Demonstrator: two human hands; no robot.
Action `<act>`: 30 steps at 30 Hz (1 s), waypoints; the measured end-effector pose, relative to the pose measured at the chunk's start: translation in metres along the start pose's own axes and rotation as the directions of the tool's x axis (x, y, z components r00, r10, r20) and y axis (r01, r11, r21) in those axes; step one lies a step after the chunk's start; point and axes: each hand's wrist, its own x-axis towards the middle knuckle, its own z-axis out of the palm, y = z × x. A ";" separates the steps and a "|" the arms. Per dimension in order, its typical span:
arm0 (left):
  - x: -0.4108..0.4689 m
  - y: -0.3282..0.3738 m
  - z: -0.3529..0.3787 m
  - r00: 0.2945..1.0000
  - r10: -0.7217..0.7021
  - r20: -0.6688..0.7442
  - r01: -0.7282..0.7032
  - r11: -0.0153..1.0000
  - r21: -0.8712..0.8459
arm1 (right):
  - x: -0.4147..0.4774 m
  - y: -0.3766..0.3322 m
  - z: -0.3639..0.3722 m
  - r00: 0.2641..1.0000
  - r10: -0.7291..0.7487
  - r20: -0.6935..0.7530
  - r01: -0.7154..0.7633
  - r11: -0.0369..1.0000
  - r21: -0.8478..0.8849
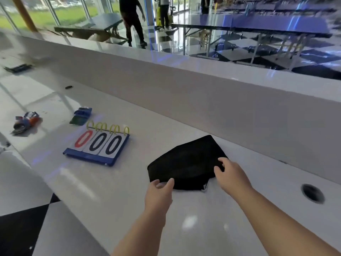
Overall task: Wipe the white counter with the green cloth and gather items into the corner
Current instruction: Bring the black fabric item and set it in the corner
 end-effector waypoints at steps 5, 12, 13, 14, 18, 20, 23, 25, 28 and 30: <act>0.049 0.003 0.017 0.979 -0.183 -0.087 0.172 0.978 -0.120 | 0.050 -0.005 0.029 0.994 0.109 -0.023 -0.110 0.991 -0.074; 0.083 -0.011 0.030 0.924 -0.332 -0.190 0.264 0.913 -0.310 | 0.078 0.006 0.045 0.959 0.275 -0.070 -0.283 0.933 -0.222; 0.085 -0.011 0.032 0.913 -0.364 -0.187 0.287 0.895 -0.342 | 0.079 0.006 0.046 0.956 0.284 -0.073 -0.293 0.931 -0.217; 0.085 -0.010 0.035 0.913 -0.352 -0.205 0.274 0.904 -0.329 | 0.079 0.006 0.047 0.952 0.293 -0.083 -0.304 0.931 -0.200; 0.082 -0.001 0.041 0.915 -0.300 -0.270 0.230 0.938 -0.261 | 0.080 0.008 0.040 0.890 0.447 -0.092 -0.456 0.876 -0.158; 0.084 -0.001 0.040 0.913 -0.316 -0.258 0.238 0.926 -0.294 | 0.078 0.014 0.035 0.862 0.507 -0.020 -0.507 0.860 -0.061; 0.090 -0.002 0.033 0.917 -0.349 -0.192 0.263 0.892 -0.367 | 0.069 0.029 0.030 0.873 0.485 0.052 -0.484 0.848 0.216; 0.090 -0.005 0.027 0.938 -0.337 -0.075 0.272 0.854 -0.443 | 0.057 0.037 0.028 0.871 0.486 0.063 -0.473 0.800 0.369; 0.083 -0.008 0.018 0.958 -0.257 0.125 0.285 0.821 -0.494 | 0.035 0.045 0.024 0.872 0.482 0.087 -0.455 0.733 0.506; 0.076 -0.011 0.010 0.962 -0.193 0.193 0.266 0.821 -0.506 | 0.019 0.052 0.019 0.879 0.467 0.093 -0.433 0.702 0.565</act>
